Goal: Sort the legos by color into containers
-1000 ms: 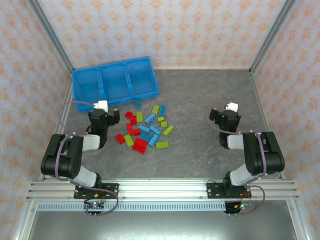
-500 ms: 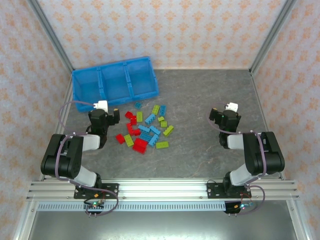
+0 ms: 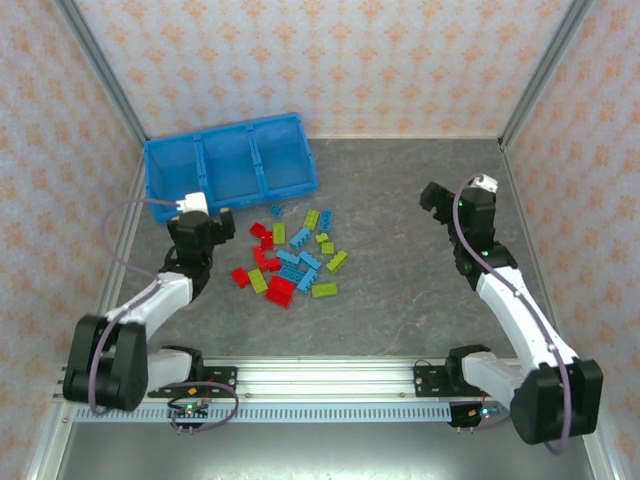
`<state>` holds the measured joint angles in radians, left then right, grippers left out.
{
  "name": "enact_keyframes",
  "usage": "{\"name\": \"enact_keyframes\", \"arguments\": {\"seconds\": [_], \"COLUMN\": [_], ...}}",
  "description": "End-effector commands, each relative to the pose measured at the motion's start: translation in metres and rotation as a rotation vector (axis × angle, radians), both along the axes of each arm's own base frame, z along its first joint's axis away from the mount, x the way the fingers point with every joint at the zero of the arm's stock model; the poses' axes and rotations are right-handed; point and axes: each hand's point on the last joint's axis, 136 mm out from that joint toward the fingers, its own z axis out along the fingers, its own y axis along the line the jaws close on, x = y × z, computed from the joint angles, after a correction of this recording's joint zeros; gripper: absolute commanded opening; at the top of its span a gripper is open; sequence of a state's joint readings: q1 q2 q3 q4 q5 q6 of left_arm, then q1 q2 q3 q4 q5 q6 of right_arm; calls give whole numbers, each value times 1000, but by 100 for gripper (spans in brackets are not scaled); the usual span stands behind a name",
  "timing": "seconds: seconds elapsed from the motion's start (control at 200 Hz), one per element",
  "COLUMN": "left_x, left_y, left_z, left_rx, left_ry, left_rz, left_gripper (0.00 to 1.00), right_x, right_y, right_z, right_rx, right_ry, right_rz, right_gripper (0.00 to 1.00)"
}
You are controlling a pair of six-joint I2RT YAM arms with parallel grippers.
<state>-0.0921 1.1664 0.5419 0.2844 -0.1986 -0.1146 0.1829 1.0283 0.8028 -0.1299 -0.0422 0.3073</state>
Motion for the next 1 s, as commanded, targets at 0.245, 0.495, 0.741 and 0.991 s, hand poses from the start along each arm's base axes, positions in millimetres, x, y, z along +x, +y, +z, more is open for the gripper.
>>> {"name": "enact_keyframes", "arguments": {"seconds": [0.245,0.495,0.741,0.991], "left_x": [-76,-108,-116,-103], "left_y": [-73,-94,-83,-83], "left_z": [1,-67,-98,-115], "left_rx": [-518,-574,-545,-517], "left_ry": [388,588,676,674], "left_rz": [-23,51,173,176], "left_gripper": [96,85,74,72], "right_x": [-97,-92,-89,-93], "right_y": [177,239,242,241], "right_z": [-65,-74,-86,-93], "right_rx": [37,-36,-46,-34], "right_ry": [550,574,606,626], "right_rz": [570,672,656,639], "right_gripper": [95,95,94,94]}}
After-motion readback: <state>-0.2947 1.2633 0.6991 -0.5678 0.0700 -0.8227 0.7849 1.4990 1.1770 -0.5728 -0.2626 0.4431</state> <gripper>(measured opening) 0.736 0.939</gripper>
